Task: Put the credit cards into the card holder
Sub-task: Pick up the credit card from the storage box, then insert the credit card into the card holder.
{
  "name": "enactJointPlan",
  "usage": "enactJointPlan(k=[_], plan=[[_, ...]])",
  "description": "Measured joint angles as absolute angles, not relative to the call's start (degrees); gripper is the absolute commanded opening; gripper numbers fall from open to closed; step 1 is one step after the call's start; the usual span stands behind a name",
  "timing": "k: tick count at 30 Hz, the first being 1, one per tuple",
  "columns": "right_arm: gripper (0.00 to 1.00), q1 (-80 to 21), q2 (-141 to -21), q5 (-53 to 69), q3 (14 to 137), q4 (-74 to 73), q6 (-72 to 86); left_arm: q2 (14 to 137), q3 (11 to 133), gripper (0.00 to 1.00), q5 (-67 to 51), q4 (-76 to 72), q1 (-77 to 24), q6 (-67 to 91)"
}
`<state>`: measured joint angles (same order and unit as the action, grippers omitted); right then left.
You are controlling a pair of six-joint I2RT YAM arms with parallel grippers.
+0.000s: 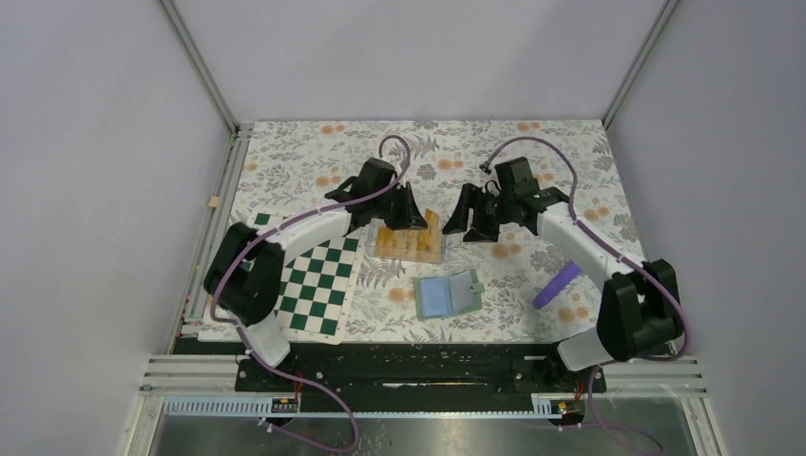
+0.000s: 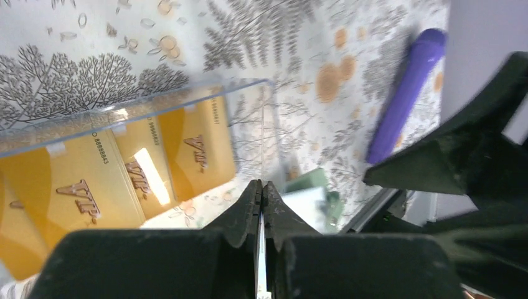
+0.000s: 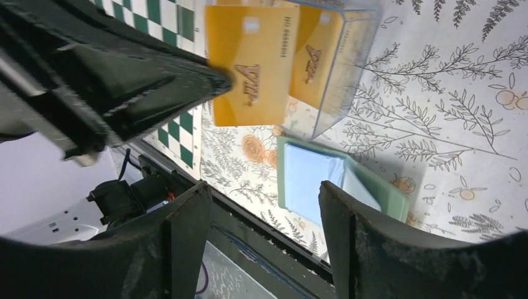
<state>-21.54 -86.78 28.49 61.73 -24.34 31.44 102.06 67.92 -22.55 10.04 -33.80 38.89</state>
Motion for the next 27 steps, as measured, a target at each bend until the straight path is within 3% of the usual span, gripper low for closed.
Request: enactJointPlan(k=[5,12,20,27], plan=[[0.75,-21.41,-79.33,27.97,61.54,-25.58,31.29,89.73,65.93,0.0,-21.34,9.1,-33.78,39.33],[0.74,-20.18,-66.35,33.5,55.05,-26.04,31.83,73.93,51.22,0.0,-26.02,-0.25,-33.74,46.74],[0.68,-20.03,-59.11,46.81,41.5,-11.97,43.31,67.55,33.52,0.0,-35.35,-16.01,-34.33,61.19],[0.57,-22.52,-59.51,50.74,34.26,1.56,53.58,65.28,27.49,0.0,-38.83,-30.26,-35.79,71.5]])
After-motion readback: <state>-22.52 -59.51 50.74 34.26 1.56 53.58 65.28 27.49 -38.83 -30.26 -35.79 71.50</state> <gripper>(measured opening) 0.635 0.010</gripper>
